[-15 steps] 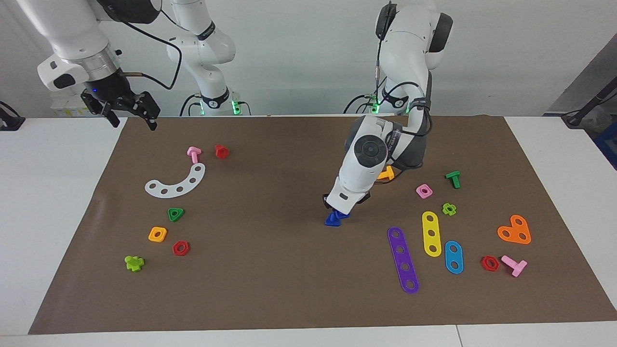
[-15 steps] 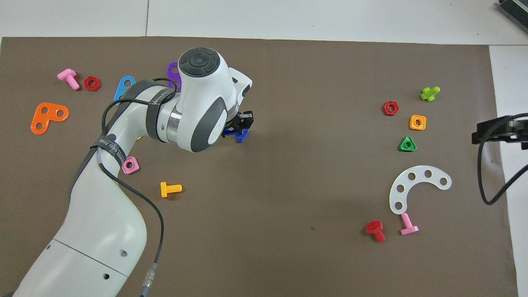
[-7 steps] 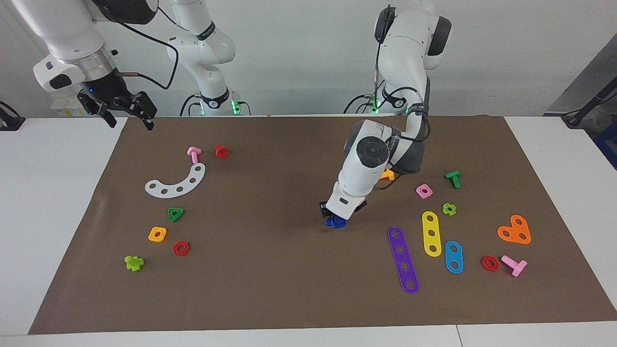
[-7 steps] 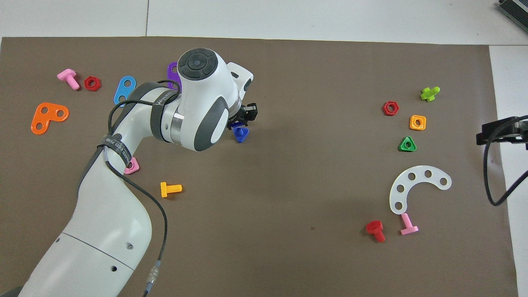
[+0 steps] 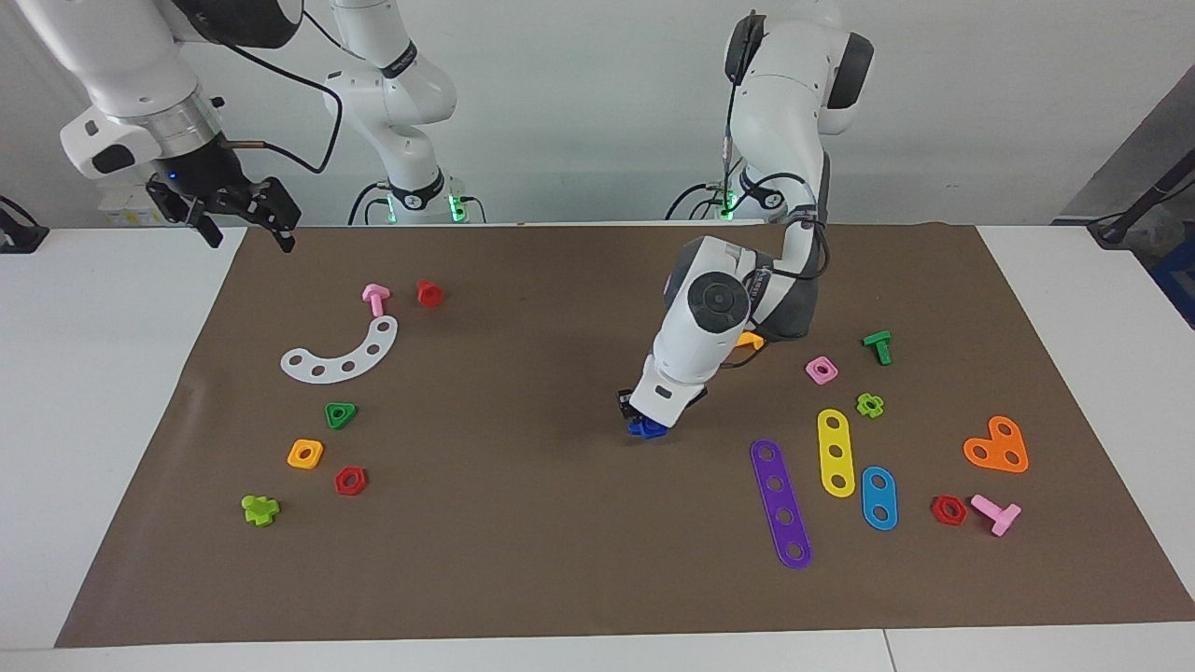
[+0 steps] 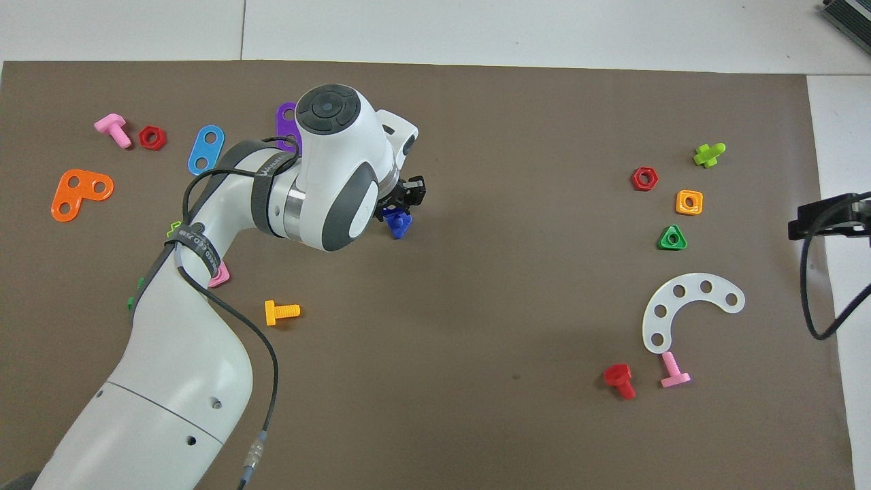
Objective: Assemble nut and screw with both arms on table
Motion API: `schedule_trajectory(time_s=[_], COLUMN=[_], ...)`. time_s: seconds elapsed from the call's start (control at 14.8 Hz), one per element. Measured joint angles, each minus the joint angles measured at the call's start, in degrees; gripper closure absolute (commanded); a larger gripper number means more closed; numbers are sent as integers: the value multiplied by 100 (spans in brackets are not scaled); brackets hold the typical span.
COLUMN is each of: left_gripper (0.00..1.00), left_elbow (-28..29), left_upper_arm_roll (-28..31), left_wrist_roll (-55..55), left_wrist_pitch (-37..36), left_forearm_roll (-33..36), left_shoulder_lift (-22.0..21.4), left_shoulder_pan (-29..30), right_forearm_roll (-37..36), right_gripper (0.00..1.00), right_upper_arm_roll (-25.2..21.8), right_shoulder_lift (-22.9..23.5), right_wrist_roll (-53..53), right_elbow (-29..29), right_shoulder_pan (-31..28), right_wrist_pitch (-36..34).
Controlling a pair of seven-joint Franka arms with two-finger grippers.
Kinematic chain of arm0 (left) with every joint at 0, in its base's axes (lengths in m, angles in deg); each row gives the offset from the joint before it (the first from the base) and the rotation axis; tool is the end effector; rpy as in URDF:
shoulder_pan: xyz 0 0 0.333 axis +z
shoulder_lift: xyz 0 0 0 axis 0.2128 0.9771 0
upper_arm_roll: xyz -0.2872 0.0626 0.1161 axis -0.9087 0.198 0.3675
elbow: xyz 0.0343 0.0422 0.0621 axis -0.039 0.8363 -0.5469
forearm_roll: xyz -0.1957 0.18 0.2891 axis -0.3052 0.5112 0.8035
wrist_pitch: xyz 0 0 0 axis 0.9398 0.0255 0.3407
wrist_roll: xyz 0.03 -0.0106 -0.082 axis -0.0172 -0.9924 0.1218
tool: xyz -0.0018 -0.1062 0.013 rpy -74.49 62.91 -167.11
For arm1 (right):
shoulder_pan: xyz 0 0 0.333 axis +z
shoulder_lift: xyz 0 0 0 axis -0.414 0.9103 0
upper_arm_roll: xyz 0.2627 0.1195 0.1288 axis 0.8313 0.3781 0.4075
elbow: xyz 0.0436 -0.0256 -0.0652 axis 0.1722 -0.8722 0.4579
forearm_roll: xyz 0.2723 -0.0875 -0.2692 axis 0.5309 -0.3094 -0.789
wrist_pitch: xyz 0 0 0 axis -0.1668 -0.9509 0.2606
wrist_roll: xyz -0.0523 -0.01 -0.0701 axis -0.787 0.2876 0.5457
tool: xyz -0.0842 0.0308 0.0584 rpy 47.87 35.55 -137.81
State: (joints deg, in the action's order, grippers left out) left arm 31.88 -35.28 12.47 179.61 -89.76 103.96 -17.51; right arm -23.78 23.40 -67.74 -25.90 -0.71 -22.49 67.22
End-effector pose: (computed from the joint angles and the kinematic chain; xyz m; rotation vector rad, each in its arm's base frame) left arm 0.6217 -0.3617 0.3462 2.9927 0.2445 -0.1719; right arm 0.5386 -0.0468 0.6333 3.1277 -0.1855 -0.0322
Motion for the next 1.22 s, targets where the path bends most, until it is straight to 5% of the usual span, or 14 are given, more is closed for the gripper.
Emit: schedule_trajectory(time_s=[1.22], left_gripper=[100], left_elbow=[-42], left_upper_arm_roll=[-1], left_wrist_roll=[-190], left_wrist_pitch=[-455], left_forearm_roll=[-86], left_shoulder_lift=[-31], left_shoulder_pan=[12], right_forearm_roll=[0], right_gripper=[0], right_upper_arm_roll=[0], right_shoulder_lift=[0], right_wrist_roll=[-112], right_elbow=[-32], right_shoulder_pan=[-67], right_wrist_pitch=[0])
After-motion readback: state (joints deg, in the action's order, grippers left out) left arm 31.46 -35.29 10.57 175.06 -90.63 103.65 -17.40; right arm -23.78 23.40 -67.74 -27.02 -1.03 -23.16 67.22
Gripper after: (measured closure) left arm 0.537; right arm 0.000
